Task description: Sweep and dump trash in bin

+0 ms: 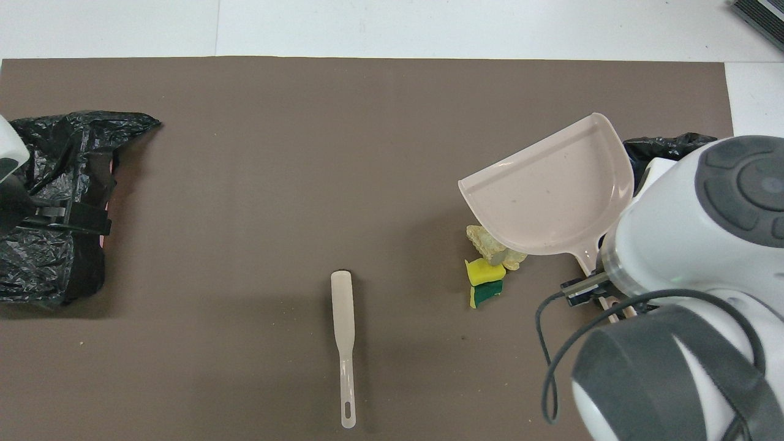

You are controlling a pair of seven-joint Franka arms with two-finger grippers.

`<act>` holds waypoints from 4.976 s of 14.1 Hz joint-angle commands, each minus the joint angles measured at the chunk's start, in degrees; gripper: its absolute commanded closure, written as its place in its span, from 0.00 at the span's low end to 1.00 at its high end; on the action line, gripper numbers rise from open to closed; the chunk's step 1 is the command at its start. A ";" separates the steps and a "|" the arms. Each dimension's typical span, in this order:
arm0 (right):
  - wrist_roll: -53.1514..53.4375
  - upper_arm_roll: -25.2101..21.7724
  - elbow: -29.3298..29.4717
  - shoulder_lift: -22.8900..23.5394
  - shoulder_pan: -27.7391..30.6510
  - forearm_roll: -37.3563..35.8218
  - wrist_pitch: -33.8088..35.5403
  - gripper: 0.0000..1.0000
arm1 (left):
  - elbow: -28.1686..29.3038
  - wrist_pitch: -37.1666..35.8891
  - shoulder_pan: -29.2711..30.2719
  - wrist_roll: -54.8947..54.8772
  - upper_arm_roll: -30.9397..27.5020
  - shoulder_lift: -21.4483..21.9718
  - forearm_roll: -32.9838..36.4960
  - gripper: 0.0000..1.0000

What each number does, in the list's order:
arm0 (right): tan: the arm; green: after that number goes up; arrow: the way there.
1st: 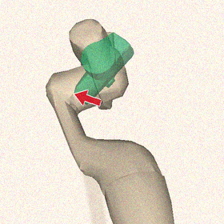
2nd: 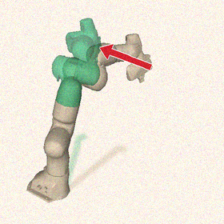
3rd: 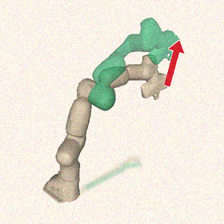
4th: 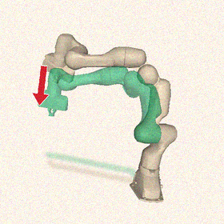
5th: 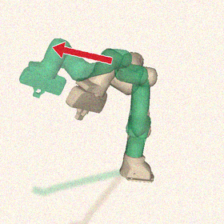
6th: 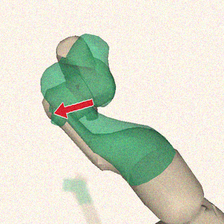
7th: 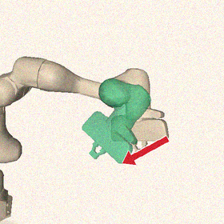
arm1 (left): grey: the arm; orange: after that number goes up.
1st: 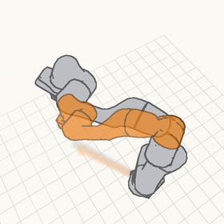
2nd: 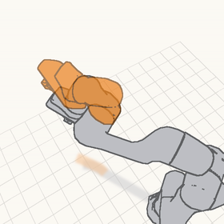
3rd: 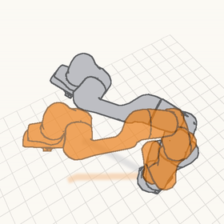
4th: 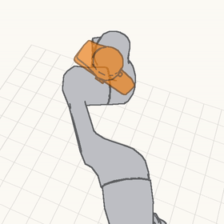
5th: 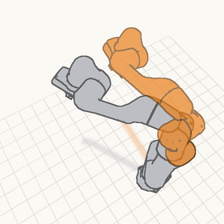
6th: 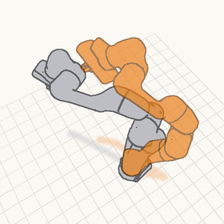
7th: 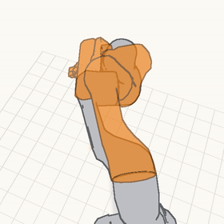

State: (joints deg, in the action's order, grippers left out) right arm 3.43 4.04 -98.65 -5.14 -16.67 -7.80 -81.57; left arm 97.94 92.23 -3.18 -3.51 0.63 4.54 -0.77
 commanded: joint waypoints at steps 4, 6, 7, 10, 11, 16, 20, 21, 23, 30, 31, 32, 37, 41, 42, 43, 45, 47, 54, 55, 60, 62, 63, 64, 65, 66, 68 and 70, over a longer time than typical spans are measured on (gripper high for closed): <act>15.97 0.44 5.73 11.35 -6.42 5.25 -7.90 1.00 | 1.11 -0.20 -0.42 0.34 -0.45 1.17 0.33 0.00; 19.84 0.44 13.53 19.17 -8.63 5.60 -9.30 1.00 | 1.11 -0.20 -0.42 0.34 -0.45 1.17 0.42 0.00; 21.52 0.61 17.14 22.43 -9.07 5.86 -10.53 1.00 | 1.11 -0.20 -0.42 0.34 -0.45 1.17 0.33 0.00; 28.54 0.70 24.46 30.96 -11.27 6.74 -16.67 1.00 | 1.11 -0.12 -0.42 0.34 -0.45 1.17 0.42 0.00; 31.09 0.70 26.48 34.12 -12.58 7.09 -19.22 1.00 | 1.11 -0.20 -0.42 0.34 -0.45 1.17 0.33 0.00; 38.67 1.67 32.04 44.51 -14.53 7.53 -28.90 1.00 | 1.11 -0.20 -0.42 0.34 -0.45 1.17 0.33 0.00; 37.80 1.84 31.77 47.50 -13.82 11.93 -32.43 1.00 | 1.11 -0.20 -0.42 0.34 -0.45 1.17 0.33 0.00; 37.10 2.02 31.51 47.51 -13.82 12.02 -32.34 1.00 | 1.11 -0.20 -0.42 0.34 -0.45 1.17 0.33 0.00; 36.13 2.11 30.90 47.24 -13.91 13.15 -32.16 1.00 | 1.11 -0.20 -0.42 0.34 -0.45 1.17 0.33 0.00; 33.22 2.02 29.13 44.01 -13.82 13.33 -32.43 0.00 | 1.11 -0.20 -0.42 0.34 -0.45 1.17 0.33 0.00; 33.83 2.02 28.70 42.34 -13.91 13.77 -31.73 0.00 | 1.11 -0.20 -0.42 0.34 -0.45 1.17 0.42 0.00; 33.58 2.11 27.39 40.41 -13.82 13.86 -29.99 0.00 | 1.11 -0.12 -0.42 0.34 -0.45 1.17 0.33 0.00; 33.13 2.11 14.23 25.48 -14.70 17.64 -24.78 0.00 | 1.11 -0.20 -0.42 0.34 -0.45 1.17 0.42 0.00; 32.34 2.11 1.56 16.85 -19.35 21.07 -26.01 0.00 | 1.20 -0.47 -0.86 0.34 -0.36 1.17 0.33 0.00; 32.34 2.11 -1.25 15.18 -20.32 22.20 -27.06 0.00 | 1.11 -0.38 -1.21 0.26 -0.28 1.17 0.33 0.00; 32.17 2.11 -5.02 13.25 -21.28 23.08 -28.72 0.00 | 1.11 -0.12 -1.39 0.43 -0.19 1.17 0.33 0.00; 32.52 2.11 -12.14 11.83 -24.35 23.53 -33.89 0.00 | 1.11 -0.29 -1.48 -0.01 0.25 1.17 0.33 0.00; 33.22 2.11 -17.42 12.44 -27.17 23.79 -39.34 0.00 | 1.37 1.02 -2.79 0.52 0.51 1.17 0.24 0.00; 33.04 2.11 -23.42 12.26 -30.78 23.88 -43.76 0.00 | 1.72 12.52 -10.17 7.53 0.60 -2.86 -1.07 0.00; 33.13 2.11 -23.69 12.35 -31.74 23.88 -44.46 0.00 | 1.46 13.67 -11.22 8.07 0.52 -4.35 -1.07 0.00; 32.08 2.11 -24.65 12.44 -31.58 23.88 -45.95 0.80 | 1.28 20.25 -16.84 11.58 0.52 -9.72 -1.16 0.00; 32.96 2.11 -25.18 12.53 -31.49 23.88 -47.19 1.00 | 1.11 23.86 -17.38 12.73 0.60 -11.38 -1.16 0.00; 32.61 2.02 -24.66 12.79 -31.40 23.88 -47.11 1.00 | 0.67 24.57 -18.43 13.78 0.60 -13.40 -0.99 0.00; 32.26 2.02 -23.87 13.23 -30.79 23.88 -46.50 1.00 | -0.98 25.19 -19.66 14.92 0.52 -16.64 -0.99 0.00; 32.52 1.93 -22.99 13.49 -30.26 23.88 -45.45 1.00 | -2.92 25.37 -20.80 16.33 0.51 -19.80 -0.90 0.00; 32.78 1.76 -22.73 13.32 -30.08 23.79 -44.04 1.00 | -3.98 25.89 -21.86 18.08 0.51 -21.49 -0.90 0.00; 32.96 1.49 -22.72 10.61 -28.51 23.45 -39.31 1.00 | -3.99 29.31 -23.35 19.41 0.51 -23.42 -0.81 0.00; 32.35 1.49 -23.16 5.96 -25.70 23.00 -32.29 1.00 | -3.64 32.12 -25.64 19.59 0.51 -25.19 -0.55 0.00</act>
State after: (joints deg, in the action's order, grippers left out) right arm 37.70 5.32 -120.84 6.57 -45.18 14.51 -119.65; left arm 95.87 122.47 -26.48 15.10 2.17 -18.75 -1.45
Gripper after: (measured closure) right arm 0.736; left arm 0.000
